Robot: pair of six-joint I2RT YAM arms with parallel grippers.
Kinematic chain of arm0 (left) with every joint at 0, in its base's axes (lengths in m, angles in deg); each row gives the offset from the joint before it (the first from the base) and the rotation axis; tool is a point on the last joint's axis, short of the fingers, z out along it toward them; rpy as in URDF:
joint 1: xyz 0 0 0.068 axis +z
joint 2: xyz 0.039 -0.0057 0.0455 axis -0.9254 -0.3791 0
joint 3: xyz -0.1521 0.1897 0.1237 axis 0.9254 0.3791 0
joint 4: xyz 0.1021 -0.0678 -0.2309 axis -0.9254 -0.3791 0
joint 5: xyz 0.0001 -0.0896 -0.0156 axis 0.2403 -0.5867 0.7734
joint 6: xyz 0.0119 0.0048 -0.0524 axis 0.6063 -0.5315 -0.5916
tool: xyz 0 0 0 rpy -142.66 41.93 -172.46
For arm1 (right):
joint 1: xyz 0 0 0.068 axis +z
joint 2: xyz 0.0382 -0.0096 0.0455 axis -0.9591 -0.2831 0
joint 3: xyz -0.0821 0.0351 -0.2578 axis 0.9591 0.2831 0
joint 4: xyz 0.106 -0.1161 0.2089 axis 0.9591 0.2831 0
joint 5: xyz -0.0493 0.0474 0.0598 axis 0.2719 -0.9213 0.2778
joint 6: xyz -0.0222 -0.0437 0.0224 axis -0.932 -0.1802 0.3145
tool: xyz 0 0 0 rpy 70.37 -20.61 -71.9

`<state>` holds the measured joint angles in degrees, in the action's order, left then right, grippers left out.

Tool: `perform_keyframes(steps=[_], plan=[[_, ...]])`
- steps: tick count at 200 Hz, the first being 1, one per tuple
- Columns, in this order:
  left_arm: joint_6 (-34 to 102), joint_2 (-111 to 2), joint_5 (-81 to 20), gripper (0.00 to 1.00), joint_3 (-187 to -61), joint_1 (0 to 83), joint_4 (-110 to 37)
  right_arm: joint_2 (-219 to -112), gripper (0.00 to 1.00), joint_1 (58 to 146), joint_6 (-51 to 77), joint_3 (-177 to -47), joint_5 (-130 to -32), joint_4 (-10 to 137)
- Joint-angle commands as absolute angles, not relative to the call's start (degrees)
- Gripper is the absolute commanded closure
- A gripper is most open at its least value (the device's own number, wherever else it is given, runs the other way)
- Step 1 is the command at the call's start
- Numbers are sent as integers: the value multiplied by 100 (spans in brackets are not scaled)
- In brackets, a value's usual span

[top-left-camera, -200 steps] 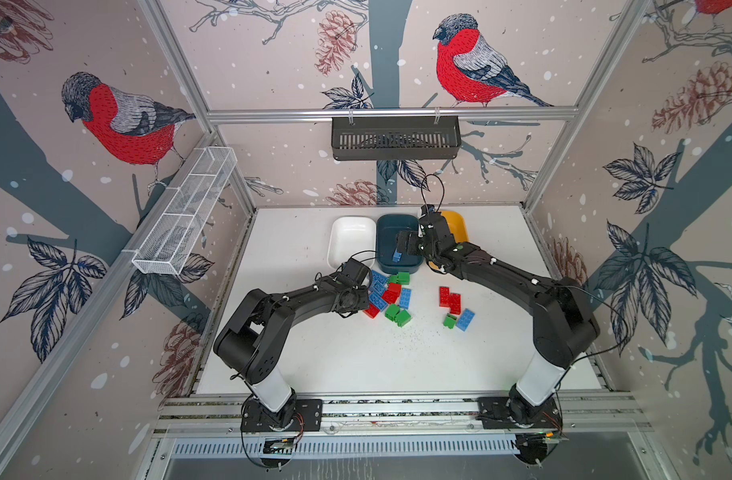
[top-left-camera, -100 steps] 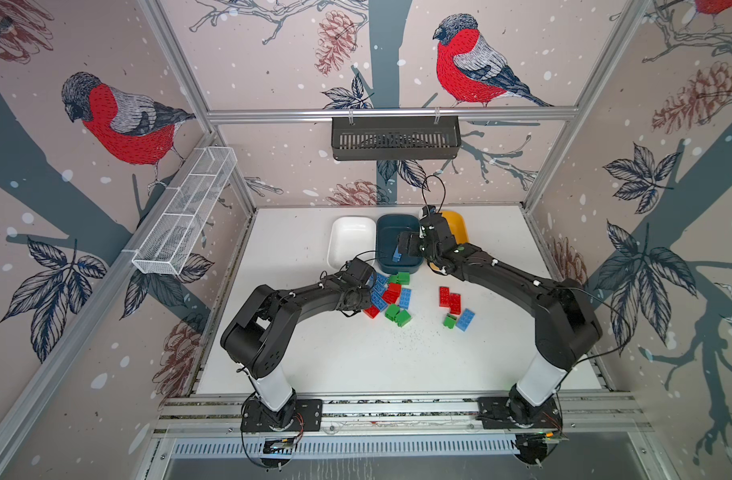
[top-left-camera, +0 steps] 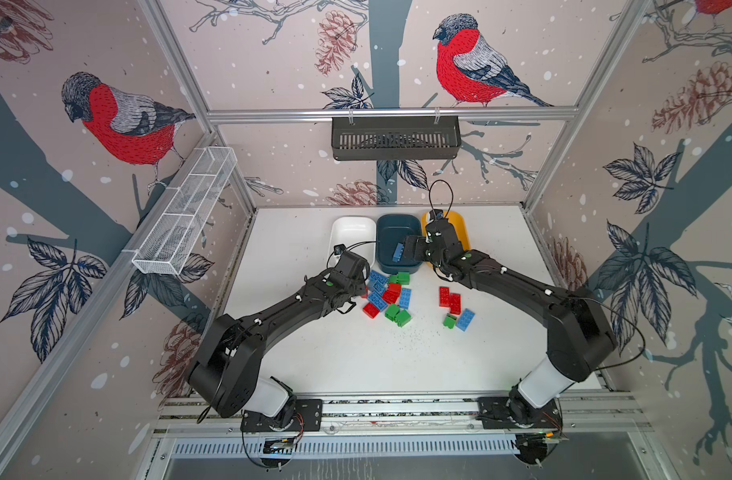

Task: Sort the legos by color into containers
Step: 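Drop the green brick into the white bin while the right reaches to the pile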

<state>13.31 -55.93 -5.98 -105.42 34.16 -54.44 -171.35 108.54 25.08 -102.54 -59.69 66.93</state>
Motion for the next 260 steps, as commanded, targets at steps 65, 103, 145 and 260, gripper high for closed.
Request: perform_keyframes(steps=[65, 103, 145, 260], plan=[[2126, -7264, -284, 70, -12096, 3871, -4527, -16655, 1, 10907, 2681, -9762, -5638, 6657], [2217, -8066, -308, 69, -12768, 4013, -4711, -16437, 0, 10907, 2873, -9369, -5542, 6822], [2420, -8594, -264, 62, -13533, 4031, -5078, -16165, 0, 10920, 3031, -8988, -5460, 6986], [2204, -7708, -1272, 4, -12943, 4058, -4400, -16277, 2, 10971, 3077, -8664, -5894, 6988]])
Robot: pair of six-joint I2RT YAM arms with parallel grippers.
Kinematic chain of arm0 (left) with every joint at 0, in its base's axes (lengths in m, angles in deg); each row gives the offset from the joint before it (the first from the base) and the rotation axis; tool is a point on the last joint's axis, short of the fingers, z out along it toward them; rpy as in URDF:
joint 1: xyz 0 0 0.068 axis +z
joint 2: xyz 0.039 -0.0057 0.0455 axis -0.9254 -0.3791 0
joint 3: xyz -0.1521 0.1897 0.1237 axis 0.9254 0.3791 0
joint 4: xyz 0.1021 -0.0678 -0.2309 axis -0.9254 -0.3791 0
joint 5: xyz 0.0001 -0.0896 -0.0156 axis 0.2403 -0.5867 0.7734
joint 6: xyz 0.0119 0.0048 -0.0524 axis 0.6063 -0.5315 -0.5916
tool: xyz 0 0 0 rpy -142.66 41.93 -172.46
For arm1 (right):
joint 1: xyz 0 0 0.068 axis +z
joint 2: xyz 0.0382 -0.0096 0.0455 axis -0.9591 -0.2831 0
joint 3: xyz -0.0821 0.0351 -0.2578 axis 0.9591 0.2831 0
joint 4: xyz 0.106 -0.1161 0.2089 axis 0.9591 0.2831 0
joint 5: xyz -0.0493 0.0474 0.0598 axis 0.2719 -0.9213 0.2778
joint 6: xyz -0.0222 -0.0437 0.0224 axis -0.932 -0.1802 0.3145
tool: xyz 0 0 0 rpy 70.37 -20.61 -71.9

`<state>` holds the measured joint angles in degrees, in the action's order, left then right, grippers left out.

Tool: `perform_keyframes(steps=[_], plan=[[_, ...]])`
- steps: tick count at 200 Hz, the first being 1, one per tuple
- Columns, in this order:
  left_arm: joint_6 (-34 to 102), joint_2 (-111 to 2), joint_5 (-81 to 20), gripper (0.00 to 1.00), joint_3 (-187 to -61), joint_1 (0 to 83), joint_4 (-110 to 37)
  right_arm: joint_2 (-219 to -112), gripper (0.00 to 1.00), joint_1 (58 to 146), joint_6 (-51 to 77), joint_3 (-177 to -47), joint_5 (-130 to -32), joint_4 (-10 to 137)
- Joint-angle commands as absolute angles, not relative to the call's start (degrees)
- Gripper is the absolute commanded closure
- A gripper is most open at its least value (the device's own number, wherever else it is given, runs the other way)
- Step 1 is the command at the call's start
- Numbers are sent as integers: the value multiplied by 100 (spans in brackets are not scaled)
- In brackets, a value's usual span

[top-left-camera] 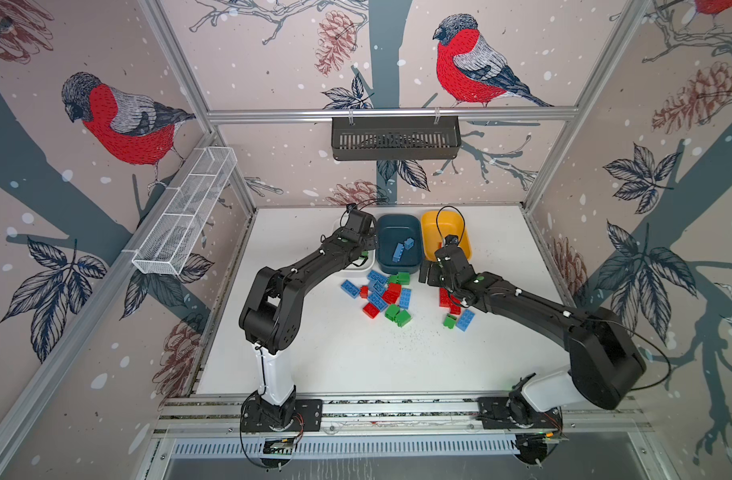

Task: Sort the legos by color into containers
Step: 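Drop the green brick into the white bin while the right reaches to the pile, then grasp a long light blue brick with the right gripper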

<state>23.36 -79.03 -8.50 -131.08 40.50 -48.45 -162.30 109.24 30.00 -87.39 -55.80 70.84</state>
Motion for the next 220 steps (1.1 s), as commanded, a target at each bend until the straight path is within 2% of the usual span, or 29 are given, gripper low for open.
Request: perform_keyframes(steps=[1, 36, 109, 139, 220], plan=[[2205, -7699, -1276, 3, -12930, 4057, -4393, -16283, 2, 10974, 3077, -8659, -5911, 6978], [2083, -7329, -1138, 3, -12569, 4059, -4166, -16345, 6, 11184, 3232, -8471, -6261, 7072], [1919, -6620, -1032, 3, -11602, 4126, -3562, -16859, 23, 11718, 3350, -8568, -6926, 7229], [1912, -6597, -989, 3, -11529, 4140, -3645, -17166, 32, 11860, 3457, -8786, -6672, 7410], [1860, -6738, -1022, 3, -11556, 4153, -3762, -17794, 39, 12023, 3373, -9210, -6429, 7764]])
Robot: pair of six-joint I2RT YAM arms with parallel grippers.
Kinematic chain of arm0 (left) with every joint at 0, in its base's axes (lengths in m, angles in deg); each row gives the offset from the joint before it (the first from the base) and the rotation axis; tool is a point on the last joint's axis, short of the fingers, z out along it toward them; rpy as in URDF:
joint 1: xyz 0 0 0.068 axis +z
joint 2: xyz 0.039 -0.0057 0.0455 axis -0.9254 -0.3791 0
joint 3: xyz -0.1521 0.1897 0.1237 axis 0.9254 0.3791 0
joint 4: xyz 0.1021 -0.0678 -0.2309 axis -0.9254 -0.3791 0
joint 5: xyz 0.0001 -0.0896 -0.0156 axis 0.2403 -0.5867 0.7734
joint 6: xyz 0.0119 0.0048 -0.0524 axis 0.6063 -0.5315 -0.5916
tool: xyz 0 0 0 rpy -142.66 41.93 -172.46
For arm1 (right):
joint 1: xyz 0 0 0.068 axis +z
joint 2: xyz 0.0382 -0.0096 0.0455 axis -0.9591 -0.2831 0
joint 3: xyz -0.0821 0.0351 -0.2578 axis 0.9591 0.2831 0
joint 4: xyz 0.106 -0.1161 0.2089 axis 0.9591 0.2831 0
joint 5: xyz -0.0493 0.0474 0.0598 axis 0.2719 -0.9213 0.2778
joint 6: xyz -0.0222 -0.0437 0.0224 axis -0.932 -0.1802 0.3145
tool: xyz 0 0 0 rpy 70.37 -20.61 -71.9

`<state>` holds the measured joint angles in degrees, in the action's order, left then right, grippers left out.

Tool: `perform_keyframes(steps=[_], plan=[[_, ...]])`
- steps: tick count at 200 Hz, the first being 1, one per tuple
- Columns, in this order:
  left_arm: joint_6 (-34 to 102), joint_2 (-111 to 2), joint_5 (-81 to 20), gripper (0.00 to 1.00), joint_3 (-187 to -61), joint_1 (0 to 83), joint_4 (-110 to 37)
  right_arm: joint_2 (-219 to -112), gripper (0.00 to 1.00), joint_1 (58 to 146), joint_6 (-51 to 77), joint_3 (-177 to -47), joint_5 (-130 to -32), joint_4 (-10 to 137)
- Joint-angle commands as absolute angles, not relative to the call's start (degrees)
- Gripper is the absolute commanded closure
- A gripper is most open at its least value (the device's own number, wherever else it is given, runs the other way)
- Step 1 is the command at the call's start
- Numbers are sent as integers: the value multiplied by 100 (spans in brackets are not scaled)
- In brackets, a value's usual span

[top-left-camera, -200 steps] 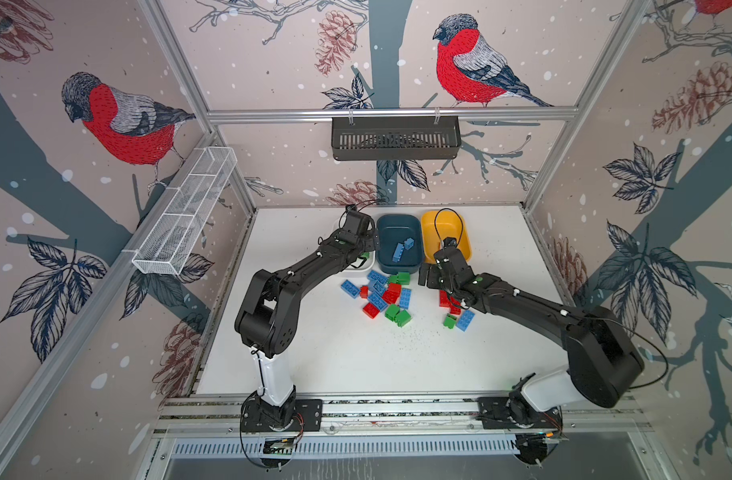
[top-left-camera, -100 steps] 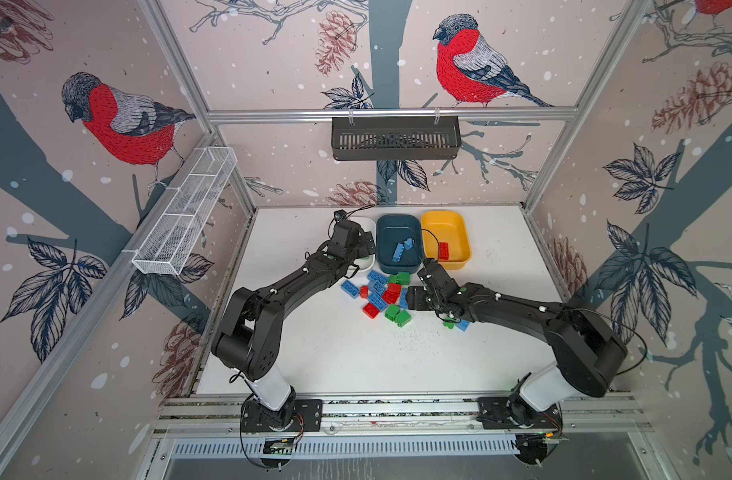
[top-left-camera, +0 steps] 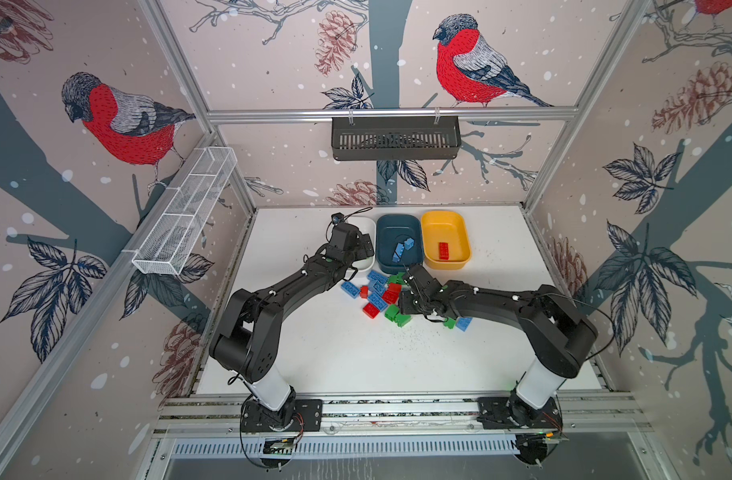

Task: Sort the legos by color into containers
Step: 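Grasp a long light blue brick with the right gripper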

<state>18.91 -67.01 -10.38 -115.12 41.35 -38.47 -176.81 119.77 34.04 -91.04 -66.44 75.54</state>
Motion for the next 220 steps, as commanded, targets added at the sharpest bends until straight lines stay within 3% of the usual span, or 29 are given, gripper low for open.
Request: perform_keyframes(steps=[1, 77, 171, 220], plan=[[1857, -6744, -1024, 3, -11556, 4153, -3758, -17802, 39, 12027, 3370, -9213, -6425, 7766], [1796, -6763, -861, 3, -11582, 4162, -3880, -17953, 45, 12137, 3341, -9405, -5426, 8414], [1604, -6715, -575, 3, -11609, 4180, -4080, -18251, 48, 12076, 3054, -9142, -5828, 7486], [1763, -6730, -868, 3, -11708, 4182, -4141, -18003, 57, 12084, 3085, -8896, -5634, 7206]])
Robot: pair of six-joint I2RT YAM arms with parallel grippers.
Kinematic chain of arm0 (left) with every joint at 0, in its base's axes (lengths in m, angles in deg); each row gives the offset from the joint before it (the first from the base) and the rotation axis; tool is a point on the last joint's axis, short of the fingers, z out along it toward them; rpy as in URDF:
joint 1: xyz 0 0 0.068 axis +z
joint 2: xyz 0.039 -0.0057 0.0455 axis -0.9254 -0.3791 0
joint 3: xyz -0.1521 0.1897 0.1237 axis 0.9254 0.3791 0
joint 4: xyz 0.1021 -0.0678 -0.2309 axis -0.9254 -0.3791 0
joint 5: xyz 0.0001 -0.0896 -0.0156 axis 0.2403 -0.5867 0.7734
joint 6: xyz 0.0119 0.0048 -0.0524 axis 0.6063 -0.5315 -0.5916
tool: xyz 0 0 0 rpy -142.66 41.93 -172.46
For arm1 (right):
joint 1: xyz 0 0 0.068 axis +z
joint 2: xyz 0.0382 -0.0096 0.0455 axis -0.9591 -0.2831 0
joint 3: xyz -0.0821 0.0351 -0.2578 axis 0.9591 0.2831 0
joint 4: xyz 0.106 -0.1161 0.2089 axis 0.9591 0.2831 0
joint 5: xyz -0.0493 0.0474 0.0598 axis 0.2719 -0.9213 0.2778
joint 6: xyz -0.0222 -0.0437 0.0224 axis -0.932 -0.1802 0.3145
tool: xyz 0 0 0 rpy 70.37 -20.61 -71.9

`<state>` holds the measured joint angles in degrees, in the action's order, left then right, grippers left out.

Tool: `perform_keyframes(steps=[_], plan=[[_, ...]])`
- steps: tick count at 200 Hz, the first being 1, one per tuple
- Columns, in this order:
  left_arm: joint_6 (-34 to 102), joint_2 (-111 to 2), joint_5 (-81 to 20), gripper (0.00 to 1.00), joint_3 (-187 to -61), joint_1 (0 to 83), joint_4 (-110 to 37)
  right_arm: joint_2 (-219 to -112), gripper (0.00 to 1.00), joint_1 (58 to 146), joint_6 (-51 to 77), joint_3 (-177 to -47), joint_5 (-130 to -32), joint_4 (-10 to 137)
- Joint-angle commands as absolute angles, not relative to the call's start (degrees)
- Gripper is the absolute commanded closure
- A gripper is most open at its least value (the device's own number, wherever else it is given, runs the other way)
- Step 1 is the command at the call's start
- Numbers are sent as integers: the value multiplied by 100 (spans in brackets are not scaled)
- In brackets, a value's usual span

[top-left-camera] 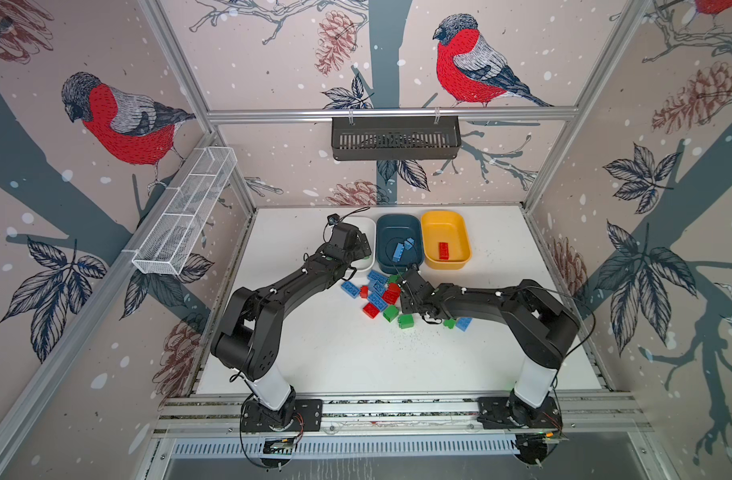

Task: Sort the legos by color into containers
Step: 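Grasp a long light blue brick with the right gripper, then carry the long light blue brick over the teal bin and release it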

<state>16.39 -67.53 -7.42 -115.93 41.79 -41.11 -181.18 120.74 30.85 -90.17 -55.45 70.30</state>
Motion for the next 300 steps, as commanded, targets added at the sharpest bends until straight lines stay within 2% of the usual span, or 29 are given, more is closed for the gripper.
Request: perform_keyframes(steps=[1, 52, 95, 139, 180, 231, 276, 300], plan=[[1774, -6731, -872, 3, -11711, 4181, -4141, -17994, 58, 12084, 3085, -8889, -5623, 7206], [2168, -6584, -1212, 3, -11618, 4177, -3885, -17454, 71, 12106, 3016, -8570, -5347, 6923], [2480, -6324, -1879, 3, -11263, 4178, -3180, -16931, 73, 12231, 2855, -8409, -4889, 6536], [2550, -5967, -2340, 3, -10740, 4187, -2279, -16691, 74, 12186, 2592, -8486, -4985, 5845], [2552, -5819, -2310, 3, -10544, 4180, -2115, -17091, 74, 12003, 2534, -9003, -5121, 5089], [2456, -5796, -2026, 3, -10624, 4186, -2552, -17865, 74, 11560, 2387, -9897, -5970, 4754], [2423, -5696, -1751, 3, -10506, 4181, -2576, -18907, 71, 10973, 2366, -11117, -7061, 5482], [2469, -5695, -1749, 3, -10543, 4184, -2668, -19525, 68, 10876, 2231, -11973, -7135, 6128]])
